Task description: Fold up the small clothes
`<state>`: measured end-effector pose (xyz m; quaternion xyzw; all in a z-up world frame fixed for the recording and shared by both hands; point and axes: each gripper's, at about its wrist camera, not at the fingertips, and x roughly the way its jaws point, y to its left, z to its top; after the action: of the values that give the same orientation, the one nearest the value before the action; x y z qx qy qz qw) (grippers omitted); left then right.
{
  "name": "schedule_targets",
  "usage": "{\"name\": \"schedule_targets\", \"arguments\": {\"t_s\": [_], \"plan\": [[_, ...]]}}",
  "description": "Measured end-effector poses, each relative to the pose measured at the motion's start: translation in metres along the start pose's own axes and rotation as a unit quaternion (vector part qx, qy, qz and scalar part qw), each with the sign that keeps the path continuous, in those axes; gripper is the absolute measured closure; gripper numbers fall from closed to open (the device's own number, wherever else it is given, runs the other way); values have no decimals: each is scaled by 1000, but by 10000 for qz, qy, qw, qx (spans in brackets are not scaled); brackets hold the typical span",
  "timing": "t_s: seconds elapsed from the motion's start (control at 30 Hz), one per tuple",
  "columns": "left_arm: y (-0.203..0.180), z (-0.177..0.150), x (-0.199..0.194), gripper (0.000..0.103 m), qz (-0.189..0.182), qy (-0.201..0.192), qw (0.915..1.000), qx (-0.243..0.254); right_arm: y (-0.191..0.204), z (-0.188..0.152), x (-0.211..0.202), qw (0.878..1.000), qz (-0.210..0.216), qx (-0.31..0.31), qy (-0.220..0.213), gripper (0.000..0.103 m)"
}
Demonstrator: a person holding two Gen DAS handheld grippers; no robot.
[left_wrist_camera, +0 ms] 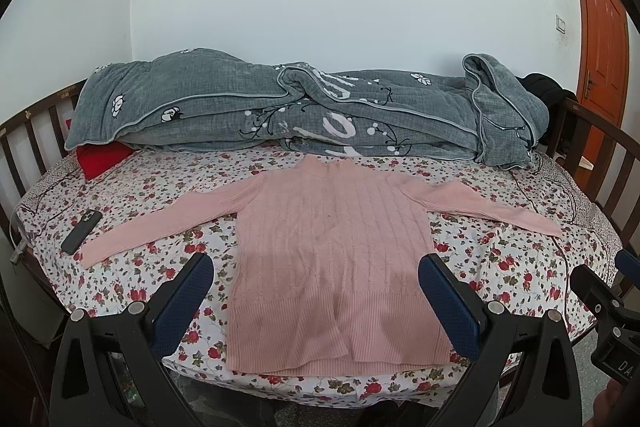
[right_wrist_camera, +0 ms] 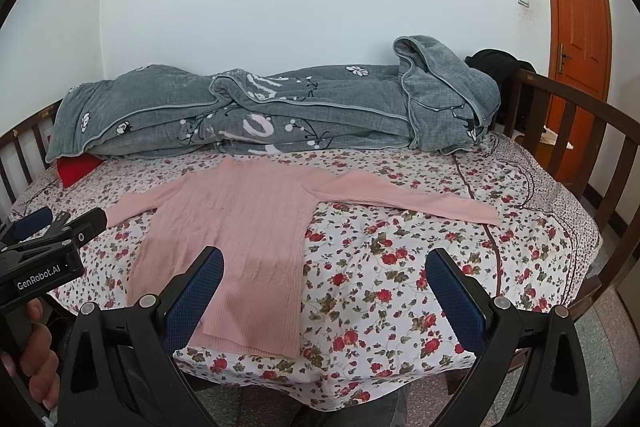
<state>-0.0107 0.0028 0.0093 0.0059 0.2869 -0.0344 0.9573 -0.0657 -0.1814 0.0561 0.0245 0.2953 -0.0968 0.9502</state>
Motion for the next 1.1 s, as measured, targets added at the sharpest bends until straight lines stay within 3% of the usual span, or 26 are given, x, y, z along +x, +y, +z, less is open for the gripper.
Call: {"name": "schedule_targets", "arguments": {"t_s": [0.5, 0.67, 0.87, 1.1], "plan": [[-3, 1, -2, 0, -27, -23, 10000, 6, 2, 1, -1, 10000, 36, 4, -33, 4], [-2, 5, -2, 0, -274, -159, 9995, 17, 1, -1, 4, 9999, 162, 31, -51, 3], [8, 3, 17, 0, -416, -120, 9991, -29, 5, -3, 13, 9995, 276, -63, -139, 3], [59, -22, 69, 0, -329, 106, 9976, -601, 11, -17, 49, 9985, 529, -95, -50, 4]]}}
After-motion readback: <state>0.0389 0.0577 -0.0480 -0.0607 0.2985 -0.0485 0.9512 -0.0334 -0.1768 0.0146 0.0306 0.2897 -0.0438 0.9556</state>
